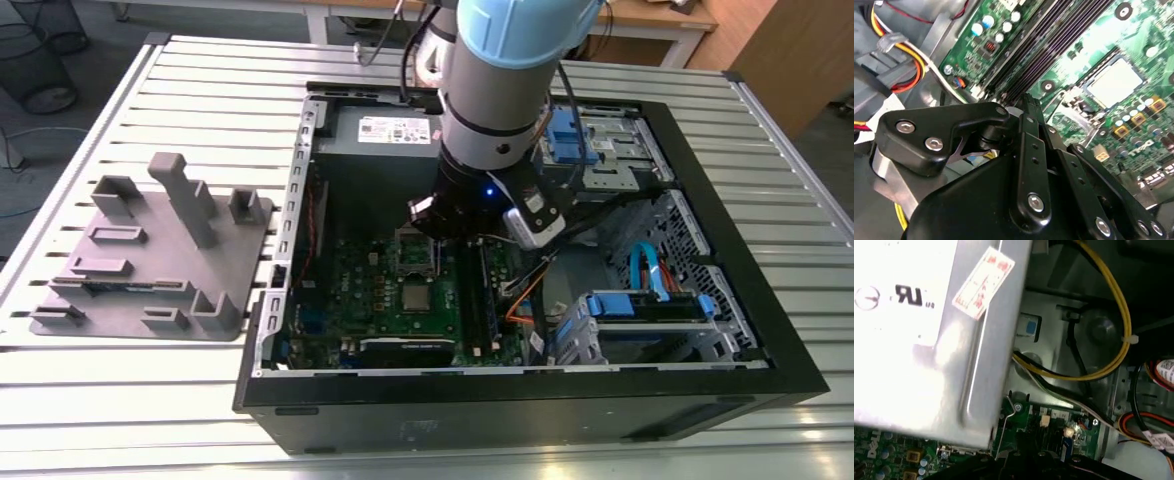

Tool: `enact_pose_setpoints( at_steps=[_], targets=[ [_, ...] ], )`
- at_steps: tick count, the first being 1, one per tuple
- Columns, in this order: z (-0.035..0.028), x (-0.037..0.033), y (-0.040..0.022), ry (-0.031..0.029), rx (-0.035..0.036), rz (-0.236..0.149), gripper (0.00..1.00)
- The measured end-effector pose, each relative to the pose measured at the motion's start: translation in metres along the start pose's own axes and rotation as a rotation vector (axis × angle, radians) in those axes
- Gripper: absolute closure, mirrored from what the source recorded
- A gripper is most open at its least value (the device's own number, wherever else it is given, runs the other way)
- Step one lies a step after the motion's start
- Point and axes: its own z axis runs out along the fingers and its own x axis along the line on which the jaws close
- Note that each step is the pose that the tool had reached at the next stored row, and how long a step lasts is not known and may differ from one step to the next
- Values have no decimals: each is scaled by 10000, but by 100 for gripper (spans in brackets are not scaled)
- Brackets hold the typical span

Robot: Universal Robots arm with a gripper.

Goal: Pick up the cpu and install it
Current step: 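Close the cpu cover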

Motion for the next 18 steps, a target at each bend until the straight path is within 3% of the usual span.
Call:
enact_pose_setpoints(
  at_steps=[6, 9, 18],
  targets=[
    [26, -19, 105, 9, -3, -163, 89],
    [31, -19, 108, 25, -8, -486, 89],
    [15, -18, 110, 33, -16, -616, 89]
  ],
)
